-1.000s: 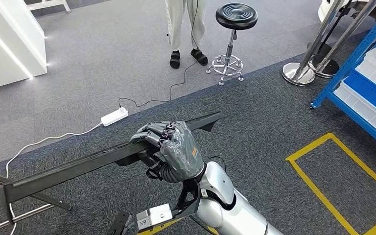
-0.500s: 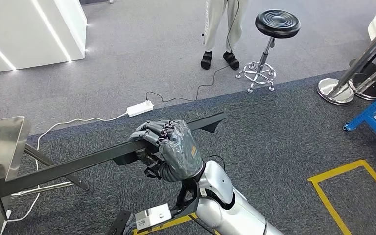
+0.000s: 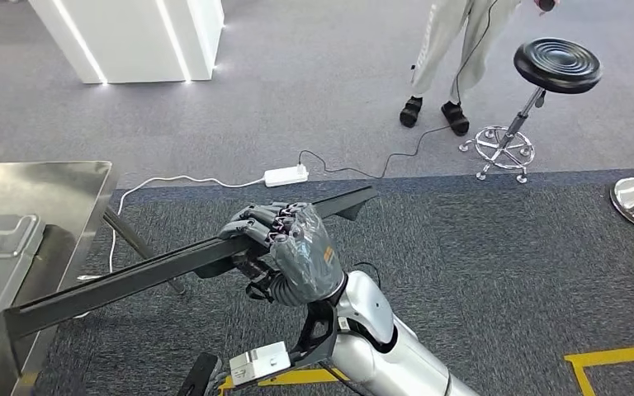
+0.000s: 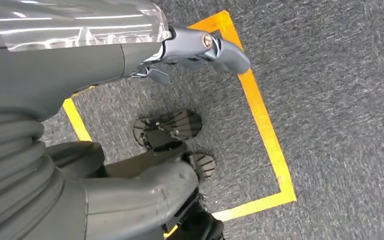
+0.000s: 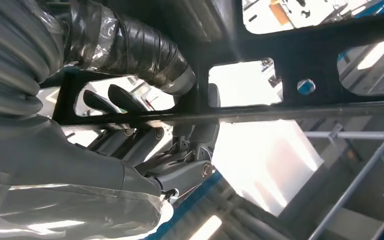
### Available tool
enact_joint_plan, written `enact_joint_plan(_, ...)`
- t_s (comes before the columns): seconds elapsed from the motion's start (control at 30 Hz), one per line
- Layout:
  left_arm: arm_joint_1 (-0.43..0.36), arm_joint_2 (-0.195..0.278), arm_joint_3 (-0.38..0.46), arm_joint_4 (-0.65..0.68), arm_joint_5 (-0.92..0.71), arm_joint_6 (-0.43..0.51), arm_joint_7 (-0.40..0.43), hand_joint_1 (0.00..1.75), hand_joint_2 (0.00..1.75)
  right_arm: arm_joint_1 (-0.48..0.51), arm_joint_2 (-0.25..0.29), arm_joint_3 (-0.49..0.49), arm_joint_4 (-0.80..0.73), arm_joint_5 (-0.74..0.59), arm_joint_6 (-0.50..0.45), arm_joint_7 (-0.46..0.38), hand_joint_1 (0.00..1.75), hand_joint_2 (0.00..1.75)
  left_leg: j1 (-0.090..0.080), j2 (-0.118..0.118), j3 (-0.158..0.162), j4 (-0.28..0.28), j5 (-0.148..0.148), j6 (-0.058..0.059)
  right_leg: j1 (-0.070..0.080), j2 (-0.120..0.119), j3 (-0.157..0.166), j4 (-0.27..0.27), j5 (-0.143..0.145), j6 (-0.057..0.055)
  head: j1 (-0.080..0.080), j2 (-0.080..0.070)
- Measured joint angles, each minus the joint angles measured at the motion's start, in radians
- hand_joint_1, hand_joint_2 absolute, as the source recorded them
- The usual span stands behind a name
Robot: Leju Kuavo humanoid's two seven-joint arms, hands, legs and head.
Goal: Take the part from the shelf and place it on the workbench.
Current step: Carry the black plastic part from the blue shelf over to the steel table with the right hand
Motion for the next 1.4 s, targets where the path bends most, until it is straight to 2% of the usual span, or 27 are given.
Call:
enact_joint_plan(0.03,0.002,0.0,0.0,0.0,0.0,0.0,0.0,0.0,1.75,-0.001,0.001,0.0,0.0,0.0,0.0,0.0,1.75,1.75,0.003,-0.004,-0.002,-0.002,0.0,-0.006,0.001,-0.013,0.004,-0.004,0.001,-0.005,0.0,0.0)
enact_joint_plan(0.1,0.004,0.001,0.0,0.0,-0.001,0.0,0.0,0.0,1.75,-0.004,0.004,0.0,0.0,0.0,0.0,0.0,1.75,1.75,0.001,0.041,-0.017,0.029,-0.017,-0.016,0.0,-0.042,0.016,-0.016,0.004,-0.019,-0.001,0.0)
enact_joint_plan(0.17,0.002,0.001,-0.001,0.0,-0.001,0.0,0.0,0.0,1.75,-0.005,0.006,0.0,0.0,0.001,0.0,0.0,1.75,1.75,-0.002,0.113,-0.067,0.133,-0.069,-0.023,0.004,-0.076,0.026,-0.024,0.002,-0.031,-0.002,0.0)
enact_joint_plan(0.23,0.001,0.001,-0.001,0.0,-0.001,-0.001,0.001,0.0,1.75,-0.004,0.006,0.0,0.0,0.001,0.0,0.0,1.75,1.75,0.002,0.138,-0.129,0.251,-0.112,-0.028,0.009,-0.11,0.031,-0.025,-0.003,-0.036,-0.002,0.0)
enact_joint_plan(0.27,0.002,0.001,-0.001,0.0,-0.001,-0.001,0.001,0.0,1.75,-0.004,0.006,0.0,0.0,0.001,0.0,0.0,1.75,1.75,0.003,0.141,-0.143,0.273,-0.112,-0.03,0.01,-0.126,0.033,-0.025,-0.006,-0.036,-0.002,0.0)
enact_joint_plan(0.3,0.004,0.001,-0.001,0.0,0.0,-0.001,0.001,0.0,1.75,-0.004,0.006,0.0,0.0,0.001,0.0,0.0,1.75,1.75,0.004,0.145,-0.134,0.253,-0.092,-0.03,0.01,-0.141,0.037,-0.025,-0.01,-0.035,-0.002,0.0)
enact_joint_plan(0.33,0.006,0.001,-0.001,0.0,0.0,-0.001,0.001,0.0,1.75,-0.004,0.006,0.0,0.0,0.001,0.0,0.0,1.75,1.75,0.004,0.153,-0.106,0.197,-0.058,-0.029,0.011,-0.155,0.041,-0.025,-0.014,-0.033,-0.002,0.0)
enact_joint_plan(0.4,0.006,0.001,-0.001,0.0,0.0,-0.001,0.001,0.0,1.75,-0.005,0.007,0.0,0.0,0.001,0.0,0.0,1.75,1.75,-0.002,0.199,-0.034,0.059,-0.002,-0.021,0.015,-0.179,0.051,-0.024,-0.023,-0.026,-0.002,0.0)
enact_joint_plan(0.47,0.004,0.001,-0.001,0.0,0.002,-0.001,0.001,0.0,1.75,-0.005,0.007,0.0,0.0,0.001,0.0,0.0,1.75,1.75,-0.012,0.224,-0.004,-0.001,0.011,-0.007,0.021,-0.196,0.057,-0.024,-0.03,-0.016,-0.002,0.0)
enact_joint_plan(0.53,0.006,0.003,-0.001,0.0,0.004,0.0,0.001,0.0,1.75,-0.005,0.008,0.0,0.0,0.002,-0.001,0.0,1.75,1.75,-0.014,0.202,-0.003,-0.007,0.012,0.006,0.022,-0.213,0.062,-0.027,-0.034,-0.005,-0.001,0.0)
enact_joint_plan(0.6,0.008,0.003,-0.001,0.0,0.006,0.0,0.001,0.0,1.75,-0.005,0.009,0.0,-0.002,0.002,-0.001,0.0,1.75,1.75,-0.01,0.179,0.003,-0.017,0.017,0.019,0.017,-0.183,0.06,-0.007,-0.053,0.005,-0.001,0.0)
enact_joint_plan(0.67,0.006,0.003,-0.001,0.0,0.007,0.0,0.001,0.0,1.75,-0.005,0.008,0.0,-0.003,0.002,-0.002,0.0,1.75,1.75,-0.007,0.154,0.008,-0.023,0.019,0.03,0.011,-0.122,0.017,0.087,-0.104,0.009,-0.001,0.0)
enact_joint_plan(0.7,0.004,0.003,-0.001,0.0,0.008,0.0,0.002,0.0,1.75,-0.004,0.007,0.0,-0.002,0.002,-0.002,0.001,1.75,1.75,-0.007,0.142,0.008,-0.023,0.019,0.033,0.01,-0.104,-0.021,0.155,-0.134,0.009,-0.001,0.0)
enact_joint_plan(0.77,0.003,0.003,-0.001,0.0,0.01,0.0,0.002,0.0,1.75,0.0,0.003,0.0,-0.001,0.002,-0.002,0.002,1.75,1.75,-0.008,0.111,0.009,-0.021,0.018,0.035,0.009,-0.093,-0.083,0.251,-0.155,0.011,-0.001,0.0)
enact_joint_plan(0.8,0.004,0.003,-0.001,0.0,0.01,0.0,0.002,0.0,1.75,0.001,0.002,0.0,0.0,0.002,-0.002,0.002,1.75,1.75,-0.008,0.095,0.009,-0.019,0.017,0.035,0.009,-0.092,-0.092,0.251,-0.136,0.01,-0.001,0.0)
enact_joint_plan(0.83,0.005,0.003,-0.001,0.0,0.011,0.0,0.002,0.0,1.75,0.001,0.001,0.0,0.0,0.002,-0.002,0.002,1.75,1.75,-0.008,0.079,0.01,-0.016,0.016,0.034,0.008,-0.088,-0.083,0.215,-0.101,0.009,-0.001,0.0)
enact_joint_plan(0.9,0.005,0.002,-0.001,0.0,0.011,0.0,0.002,0.0,1.75,0.0,0.001,0.0,0.0,0.002,-0.002,0.002,1.75,1.75,-0.008,0.049,0.006,-0.005,0.01,0.028,0.004,-0.051,-0.036,0.089,-0.023,0.006,-0.001,0.0)
enact_joint_plan(0.93,0.004,0.002,-0.001,0.0,0.011,0.0,0.002,0.0,1.75,-0.001,0.001,0.0,0.0,0.002,-0.002,0.002,1.75,1.75,-0.008,0.036,0.003,0.0,0.008,0.023,0.001,-0.032,-0.017,0.04,-0.002,0.005,-0.001,0.0)
enact_joint_plan(0.97,0.004,0.002,-0.001,0.0,0.011,0.0,0.002,0.0,1.75,-0.001,0.001,0.0,0.0,0.002,-0.002,0.002,1.75,1.75,-0.008,0.024,-0.001,0.004,0.006,0.017,0.002,-0.018,-0.006,0.012,0.007,0.004,-0.001,0.0)
enact_joint_plan(1.03,0.005,0.002,-0.001,0.0,0.012,0.0,0.003,0.0,1.75,-0.002,0.002,0.0,0.0,0.001,-0.002,0.002,1.75,1.75,-0.005,0.004,-0.007,0.002,0.007,0.004,0.004,-0.027,-0.001,0.001,0.005,-0.003,-0.001,0.0)
enact_joint_plan(1.07,0.007,0.003,-0.001,0.0,0.012,0.001,0.003,0.0,1.75,-0.002,0.003,0.0,0.0,0.001,-0.002,0.002,1.75,1.75,-0.003,0.005,-0.009,0.003,0.006,-0.001,0.004,-0.038,0.003,-0.004,0.007,-0.01,-0.001,0.0)
enact_joint_plan(1.13,0.009,0.005,-0.001,0.0,0.013,0.0,0.004,0.0,1.75,-0.005,0.005,0.0,0.0,0.001,-0.002,0.002,1.75,1.75,-0.005,0.055,-0.028,0.044,-0.021,-0.011,0.002,-0.064,0.013,-0.017,0.011,-0.024,-0.002,0.0)
enact_joint_plan(1.2,0.007,0.006,-0.001,0.0,0.013,0.0,0.004,0.0,1.75,-0.005,0.006,0.0,0.0,0.001,-0.002,0.002,1.75,1.75,-0.004,0.119,-0.081,0.155,-0.078,-0.019,0.006,-0.092,0.018,-0.022,0.009,-0.033,-0.003,0.0)
enact_joint_plan(1.27,0.007,0.006,-0.001,0.0,0.014,0.0,0.005,0.0,1.75,-0.002,0.006,0.0,0.002,0.001,-0.002,0.002,1.75,1.75,0.001,0.138,-0.134,0.256,-0.111,-0.027,0.009,-0.122,0.019,-0.021,0.005,-0.035,-0.003,0.0)
enact_joint_plan(1.3,0.009,0.006,-0.001,0.0,0.014,0.0,0.006,0.0,1.75,-0.001,0.006,0.0,0.003,0.001,-0.003,0.002,1.75,1.75,0.003,0.142,-0.137,0.259,-0.102,-0.029,0.01,-0.137,0.02,-0.021,0.003,-0.034,-0.003,0.0)
enact_joint_plan(1.33,0.01,0.007,-0.001,0.0,0.014,0.0,0.007,0.0,1.75,-0.001,0.006,0.0,0.003,0.001,-0.003,0.002,1.75,1.75,0.005,0.149,-0.12,0.225,-0.078,-0.031,0.009,-0.15,0.022,-0.02,0.0,-0.032,-0.003,0.0)
enact_joint_plan(1.4,0.01,0.008,-0.001,0.0,0.014,0.0,0.008,0.0,1.75,-0.001,0.006,0.0,0.003,0.0,-0.003,0.002,1.75,1.75,0.003,0.185,-0.049,0.093,-0.018,-0.029,0.011,-0.174,0.028,-0.018,-0.008,-0.025,-0.003,0.0)
